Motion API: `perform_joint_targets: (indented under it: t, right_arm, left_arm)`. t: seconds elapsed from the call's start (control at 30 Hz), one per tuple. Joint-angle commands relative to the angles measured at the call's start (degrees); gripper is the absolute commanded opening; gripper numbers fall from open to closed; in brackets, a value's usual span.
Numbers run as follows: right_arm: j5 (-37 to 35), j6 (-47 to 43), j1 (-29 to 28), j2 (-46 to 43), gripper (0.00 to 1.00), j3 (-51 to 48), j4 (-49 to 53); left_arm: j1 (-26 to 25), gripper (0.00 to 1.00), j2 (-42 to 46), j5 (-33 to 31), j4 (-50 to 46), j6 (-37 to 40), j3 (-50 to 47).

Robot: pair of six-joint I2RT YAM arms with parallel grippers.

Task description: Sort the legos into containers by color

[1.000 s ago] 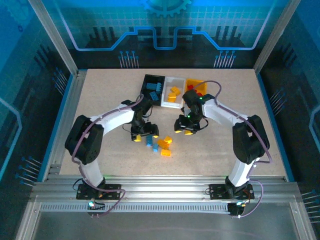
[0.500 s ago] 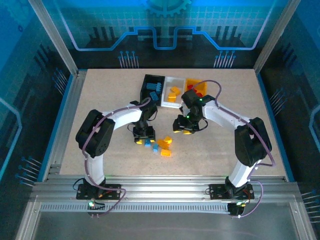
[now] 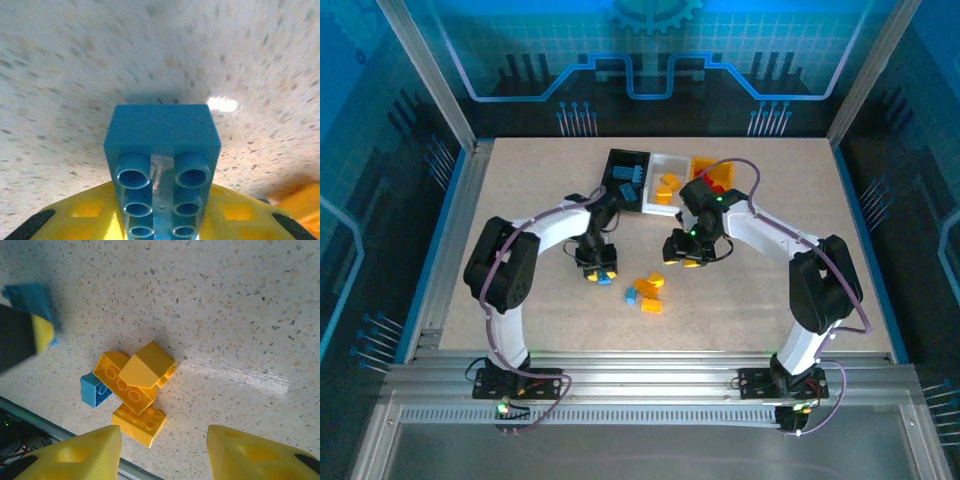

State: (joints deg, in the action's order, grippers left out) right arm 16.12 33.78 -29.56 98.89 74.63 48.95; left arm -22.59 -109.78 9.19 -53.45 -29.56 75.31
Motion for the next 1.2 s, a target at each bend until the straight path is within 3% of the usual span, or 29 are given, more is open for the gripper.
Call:
perform_joint_targets:
  t: [0.0, 0.23, 0.43, 0.57, 0.9, 1.17]
  right_arm:
    - [-1.33, -0.14, -0.54, -1.19, 0.49, 0.63, 1.98]
    - [-2.2, 1.55, -0.59, -4.85, 0.49, -3.81, 1.31]
    - [-2.09, 3.43, -0.66, -7.38, 0.49, -7.7, 0.53]
    - [-1.93, 5.02, -1.42, -8.79, 0.49, -9.38, 0.45]
    - [-3.76, 8.04, -4.03, -11.37, 0.5, -10.47, 1.84]
    - [-6.49, 6.85, -6.5, -11.14, 0.51, -9.12, 4.31]
  left_arm:
    - [3.88, 0.34, 2.41, 8.12, 0.55, 1.57, 7.04]
    - [7.57, 0.34, -4.78, 13.8, -4.03, 0.04, 30.23]
    - [9.39, 0.33, -15.46, 14.36, -9.98, -0.33, 52.6]
    - [10.32, 0.34, -21.31, 15.07, -8.48, -2.43, 61.09]
    - [11.12, 0.36, -29.0, 17.75, 1.42, -6.79, 64.11]
    - [11.29, 0.57, -29.91, 18.41, 2.35, -7.72, 64.71]
